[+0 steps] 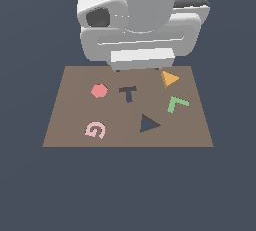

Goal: Insert a designated object into the corresponding slot on a board.

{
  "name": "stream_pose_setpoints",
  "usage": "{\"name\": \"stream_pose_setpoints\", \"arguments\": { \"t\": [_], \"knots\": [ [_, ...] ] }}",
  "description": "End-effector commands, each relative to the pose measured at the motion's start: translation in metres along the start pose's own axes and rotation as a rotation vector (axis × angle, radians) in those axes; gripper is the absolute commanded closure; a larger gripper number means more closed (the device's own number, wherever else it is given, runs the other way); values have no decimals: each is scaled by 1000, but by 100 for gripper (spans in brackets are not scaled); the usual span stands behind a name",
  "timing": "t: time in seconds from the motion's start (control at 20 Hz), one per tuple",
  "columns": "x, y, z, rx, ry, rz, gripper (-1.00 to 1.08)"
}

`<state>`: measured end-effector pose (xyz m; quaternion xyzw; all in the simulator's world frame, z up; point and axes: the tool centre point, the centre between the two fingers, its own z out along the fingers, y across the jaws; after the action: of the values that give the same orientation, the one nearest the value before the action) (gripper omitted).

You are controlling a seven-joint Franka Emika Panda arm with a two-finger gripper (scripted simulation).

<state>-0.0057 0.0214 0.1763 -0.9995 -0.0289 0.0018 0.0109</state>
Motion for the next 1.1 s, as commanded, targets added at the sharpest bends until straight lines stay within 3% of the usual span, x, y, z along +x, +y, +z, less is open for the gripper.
{"name": "stream_pose_setpoints", "arguments": {
  "t": [0.0,0.55,1.05],
  "knots": [
    [0,0,0,0,0,0,-92],
    [0,-17,15,-2,-1,-118,-92],
    [-9,-61,57,-7,-3,-441,-92]
  ]
}}
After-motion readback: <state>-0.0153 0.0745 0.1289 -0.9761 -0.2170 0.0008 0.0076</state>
